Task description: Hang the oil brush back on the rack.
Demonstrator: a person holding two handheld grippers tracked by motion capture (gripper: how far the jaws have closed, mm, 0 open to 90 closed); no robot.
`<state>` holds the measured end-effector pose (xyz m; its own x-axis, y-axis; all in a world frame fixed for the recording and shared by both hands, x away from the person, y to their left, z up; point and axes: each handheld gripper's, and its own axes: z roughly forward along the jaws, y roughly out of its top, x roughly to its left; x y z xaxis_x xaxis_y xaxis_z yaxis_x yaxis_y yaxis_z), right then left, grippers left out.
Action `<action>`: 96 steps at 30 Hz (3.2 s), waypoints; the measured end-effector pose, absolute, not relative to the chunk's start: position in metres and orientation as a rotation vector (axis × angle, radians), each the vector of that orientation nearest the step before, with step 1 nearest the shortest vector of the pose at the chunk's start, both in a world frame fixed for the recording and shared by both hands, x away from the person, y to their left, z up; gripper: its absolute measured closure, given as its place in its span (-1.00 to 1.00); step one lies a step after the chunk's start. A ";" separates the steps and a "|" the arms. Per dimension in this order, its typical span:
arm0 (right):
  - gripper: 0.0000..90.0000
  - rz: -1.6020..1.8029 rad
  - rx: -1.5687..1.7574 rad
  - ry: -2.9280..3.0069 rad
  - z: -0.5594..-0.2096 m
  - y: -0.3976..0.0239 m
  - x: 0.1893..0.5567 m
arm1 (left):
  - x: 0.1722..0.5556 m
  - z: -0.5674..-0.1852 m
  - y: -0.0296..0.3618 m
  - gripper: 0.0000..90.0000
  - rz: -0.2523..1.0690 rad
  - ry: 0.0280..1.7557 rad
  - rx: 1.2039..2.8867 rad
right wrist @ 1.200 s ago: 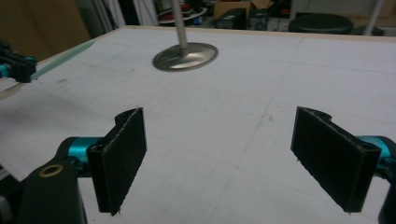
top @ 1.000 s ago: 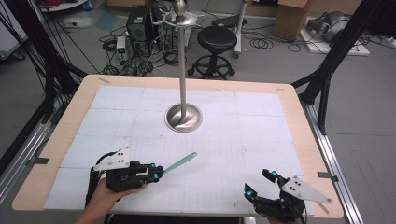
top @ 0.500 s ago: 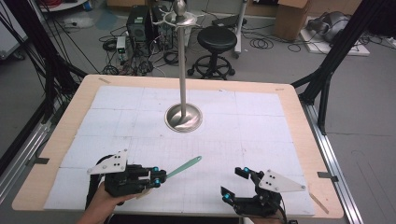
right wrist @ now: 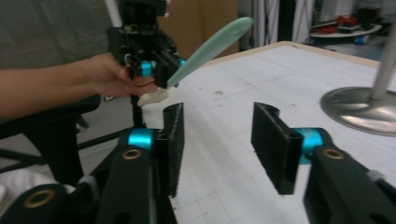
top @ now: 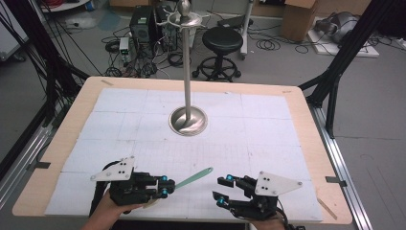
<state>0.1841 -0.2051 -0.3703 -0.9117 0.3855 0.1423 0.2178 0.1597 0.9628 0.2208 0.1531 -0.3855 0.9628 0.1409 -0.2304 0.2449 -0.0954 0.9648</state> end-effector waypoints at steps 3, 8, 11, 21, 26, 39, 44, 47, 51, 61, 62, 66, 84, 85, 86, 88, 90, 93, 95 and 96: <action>0.38 1.847 0.585 2.299 -0.369 -0.200 0.186 | 0.220 -0.385 0.152 0.82 -0.090 0.294 1.671; 0.61 1.862 0.557 2.298 -0.366 -0.190 0.190 | 0.219 -0.385 0.150 0.82 -0.097 0.284 1.680; 0.66 1.873 0.545 2.302 -0.362 -0.185 0.192 | 0.219 -0.385 0.148 0.82 -0.108 0.273 1.685; 0.44 1.914 0.547 2.295 -0.358 -0.180 0.195 | 0.217 -0.385 0.145 0.82 -0.129 0.255 1.674; 0.48 1.936 0.517 2.296 -0.356 -0.177 0.196 | 0.217 -0.386 0.143 0.82 -0.133 0.249 1.674; 0.57 2.033 0.499 2.286 -0.352 -0.171 0.198 | 0.217 -0.387 0.142 0.82 -0.144 0.239 1.676; 0.62 2.061 0.516 2.307 -0.351 -0.169 0.200 | 0.217 -0.387 0.142 0.81 -0.142 0.237 1.679; 0.64 2.084 0.522 2.309 -0.351 -0.169 0.201 | 0.217 -0.387 0.142 0.81 -0.143 0.235 1.677; 0.66 2.095 0.542 2.312 -0.348 -0.166 0.201 | 0.218 -0.387 0.142 0.81 -0.139 0.238 1.678; 0.71 2.054 0.539 2.341 -0.340 -0.160 0.198 | 0.217 -0.387 0.142 0.80 -0.127 0.231 1.682; 0.71 2.055 0.536 2.341 -0.340 -0.160 0.199 | 0.217 -0.387 0.142 0.80 -0.129 0.229 1.682; 0.72 2.035 0.525 2.362 -0.338 -0.160 0.198 | 0.218 -0.386 0.143 0.49 -0.152 0.243 1.689; 0.72 2.099 0.325 2.478 -0.325 -0.154 0.207 | 0.217 -0.382 0.126 0.51 -0.239 0.109 1.770; 0.72 2.105 0.308 2.473 -0.324 -0.155 0.208 | 0.216 -0.382 0.126 0.62 -0.240 0.099 1.771; 0.72 2.105 0.308 2.473 -0.324 -0.155 0.208 | 0.216 -0.382 0.126 0.68 -0.240 0.099 1.771; 0.72 2.109 0.303 2.469 -0.325 -0.155 0.207 | 0.216 -0.382 0.126 0.76 -0.245 0.088 1.770; 0.72 2.112 0.300 2.463 -0.325 -0.154 0.206 | 0.215 -0.382 0.125 0.82 -0.232 0.078 1.771; 0.72 2.116 0.333 2.445 -0.326 -0.154 0.206 | 0.214 -0.382 0.125 0.83 -0.194 0.107 1.770; 0.67 2.118 0.397 2.408 -0.327 -0.154 0.206 | 0.215 -0.381 0.126 0.84 -0.164 0.135 1.764; 0.50 2.129 0.430 2.382 -0.327 -0.155 0.206 | 0.215 -0.381 0.127 0.84 -0.146 0.152 1.760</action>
<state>0.2058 -0.1551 -0.3274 -0.9611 0.1426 0.2364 0.2509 0.0936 0.9635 0.2149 0.1267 -0.3809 0.9830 0.0214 -0.1821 0.1828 -0.1914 0.9643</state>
